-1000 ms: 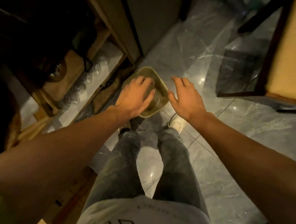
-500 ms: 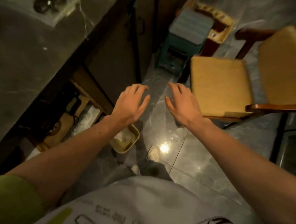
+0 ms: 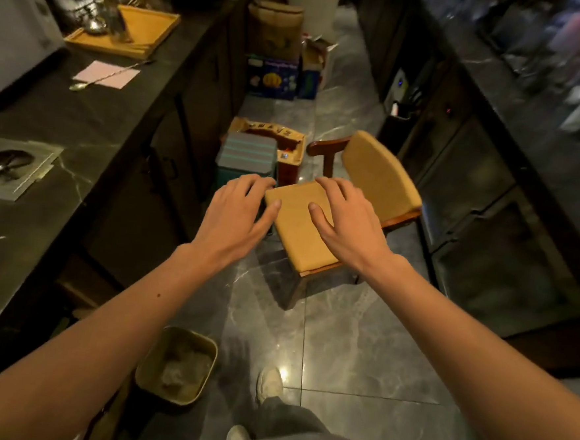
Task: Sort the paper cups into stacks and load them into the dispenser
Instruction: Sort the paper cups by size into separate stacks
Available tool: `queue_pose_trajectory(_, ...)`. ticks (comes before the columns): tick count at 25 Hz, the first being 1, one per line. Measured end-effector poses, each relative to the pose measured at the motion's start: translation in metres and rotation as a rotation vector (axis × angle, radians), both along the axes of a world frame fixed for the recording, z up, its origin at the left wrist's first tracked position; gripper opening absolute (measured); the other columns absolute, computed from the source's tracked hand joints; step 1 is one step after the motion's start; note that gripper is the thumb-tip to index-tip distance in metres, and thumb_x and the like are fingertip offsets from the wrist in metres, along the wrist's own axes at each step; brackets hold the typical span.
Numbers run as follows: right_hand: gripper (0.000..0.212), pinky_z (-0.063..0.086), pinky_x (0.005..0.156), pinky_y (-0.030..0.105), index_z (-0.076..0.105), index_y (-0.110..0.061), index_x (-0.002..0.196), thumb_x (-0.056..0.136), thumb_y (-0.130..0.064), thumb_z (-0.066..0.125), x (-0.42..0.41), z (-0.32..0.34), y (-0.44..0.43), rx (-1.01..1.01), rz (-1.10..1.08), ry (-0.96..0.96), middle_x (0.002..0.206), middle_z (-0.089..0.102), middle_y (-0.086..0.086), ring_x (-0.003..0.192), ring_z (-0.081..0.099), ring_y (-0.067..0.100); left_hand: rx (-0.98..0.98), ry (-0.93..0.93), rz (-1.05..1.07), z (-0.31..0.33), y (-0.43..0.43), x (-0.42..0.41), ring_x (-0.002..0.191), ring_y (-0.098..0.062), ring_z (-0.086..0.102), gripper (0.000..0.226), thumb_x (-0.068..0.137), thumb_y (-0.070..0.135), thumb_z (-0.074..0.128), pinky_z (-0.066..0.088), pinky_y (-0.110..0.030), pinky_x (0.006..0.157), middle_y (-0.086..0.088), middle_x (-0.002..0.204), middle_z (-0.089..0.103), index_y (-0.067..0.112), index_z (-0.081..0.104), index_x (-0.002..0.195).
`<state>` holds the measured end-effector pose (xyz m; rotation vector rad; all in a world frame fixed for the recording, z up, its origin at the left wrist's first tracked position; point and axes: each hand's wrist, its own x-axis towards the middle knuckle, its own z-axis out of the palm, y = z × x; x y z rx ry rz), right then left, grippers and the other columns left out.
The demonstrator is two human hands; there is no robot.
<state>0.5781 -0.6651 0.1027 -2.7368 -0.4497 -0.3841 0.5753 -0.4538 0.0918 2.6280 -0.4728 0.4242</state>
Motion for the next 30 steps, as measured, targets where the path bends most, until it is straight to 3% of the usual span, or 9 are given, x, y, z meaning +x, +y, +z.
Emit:
queue_pose_trajectory(9, 0.049, 0.042, 0.097, 0.041, 0.043, -0.017, 0.140, 0.098, -0.039, 0.048, -0.010, 0.061, -0.106, -0.003, -0.194, -0.155, 0.136, 0.050, 0.008, 0.121, 0.049, 0.027, 0.021, -0.091, -0.204, 0.062, -0.104, 0.034, 0.125, -0.020, 0.045, 0.050, 0.098, 0.050, 0.030, 0.039, -0.043, 0.103, -0.003, 0.134, 0.050, 0.021, 0.046, 0.134)
queue_pose_trajectory(15, 0.049, 0.045, 0.098, 0.044, 0.044, -0.016, 0.141, 0.097, -0.038, 0.049, -0.013, 0.071, -0.236, 0.003, -0.384, -0.205, 0.135, 0.051, 0.008, 0.121, 0.050, 0.028, 0.018, -0.163, -0.387, 0.086, -0.249, 0.071, 0.122, -0.019, 0.046, 0.045, 0.098, 0.047, 0.035, 0.039, -0.036, 0.102, -0.003, 0.131, 0.052, 0.021, 0.048, 0.133)
queue_pose_trajectory(22, 0.050, 0.044, 0.094, 0.042, 0.044, -0.016, 0.141, 0.096, -0.035, 0.053, -0.007, 0.091, -0.407, 0.019, -0.603, -0.251, 0.134, 0.051, 0.008, 0.120, 0.050, 0.030, -0.044, -0.155, -0.577, 0.098, -0.442, 0.112, 0.122, -0.022, 0.049, 0.048, 0.096, 0.049, 0.034, 0.041, -0.039, 0.101, -0.004, 0.130, 0.053, 0.019, 0.050, 0.131)
queue_pose_trajectory(30, 0.051, 0.042, 0.099, 0.041, 0.038, -0.019, 0.145, 0.099, -0.038, 0.048, 0.044, 0.088, -0.522, 0.090, -0.744, -0.209, 0.141, 0.046, 0.003, 0.128, 0.044, 0.024, -0.065, -0.100, -0.691, 0.091, -0.573, 0.186, 0.120, -0.022, 0.050, 0.043, 0.098, 0.043, 0.039, 0.039, -0.035, 0.099, -0.004, 0.132, 0.052, 0.018, 0.049, 0.132)
